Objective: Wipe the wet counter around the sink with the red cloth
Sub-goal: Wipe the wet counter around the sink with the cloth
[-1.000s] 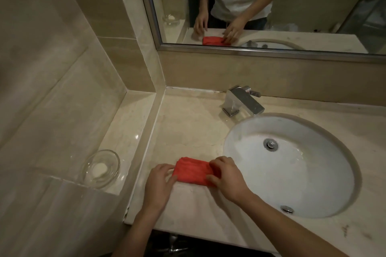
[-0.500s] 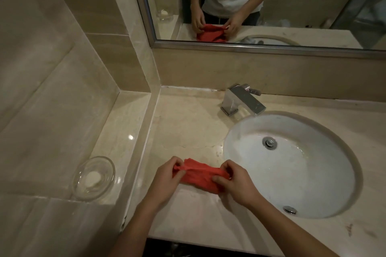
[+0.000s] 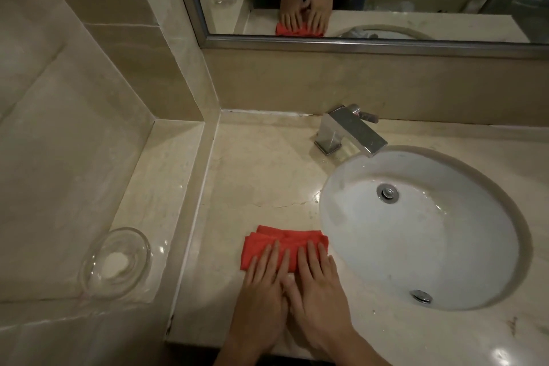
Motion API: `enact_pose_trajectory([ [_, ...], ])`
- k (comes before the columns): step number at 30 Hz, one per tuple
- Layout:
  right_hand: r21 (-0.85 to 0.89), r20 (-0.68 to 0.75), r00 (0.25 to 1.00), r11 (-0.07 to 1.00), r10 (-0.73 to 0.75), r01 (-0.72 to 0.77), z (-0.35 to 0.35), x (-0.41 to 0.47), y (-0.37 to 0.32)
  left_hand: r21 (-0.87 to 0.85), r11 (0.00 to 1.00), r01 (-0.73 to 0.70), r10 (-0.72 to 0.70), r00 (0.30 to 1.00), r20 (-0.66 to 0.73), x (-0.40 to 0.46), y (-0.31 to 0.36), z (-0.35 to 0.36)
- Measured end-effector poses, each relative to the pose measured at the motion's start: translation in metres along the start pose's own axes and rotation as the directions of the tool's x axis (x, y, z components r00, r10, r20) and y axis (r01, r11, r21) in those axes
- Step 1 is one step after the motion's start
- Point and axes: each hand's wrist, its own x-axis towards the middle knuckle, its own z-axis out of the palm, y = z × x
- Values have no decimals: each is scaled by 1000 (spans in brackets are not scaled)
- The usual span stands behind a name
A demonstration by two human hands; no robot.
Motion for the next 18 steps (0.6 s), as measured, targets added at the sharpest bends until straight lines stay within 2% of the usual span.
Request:
enact_pose_trajectory([
  [4,-57,-11,999,998,-38,38,-11,20,6,-6,994,112,-112,994,-7,32,-11,-10],
  [7,-79,-44,997,995,-68,65,-21,67,11,39,992,116,-116,993,-12,78,-22,-29],
  [10,-87,-66,994,993,-89,83,-33,100,11,70,987,142,-146,988,47,108,-27,-40],
  [15,-79,1,994,991,-105,105,-21,37,8,19,995,102,-101,992,-74,41,-4,-11],
  [18,-97,83,995,993,-63,71,-10,4,9,-29,995,93,-94,995,-39,4,3,8],
])
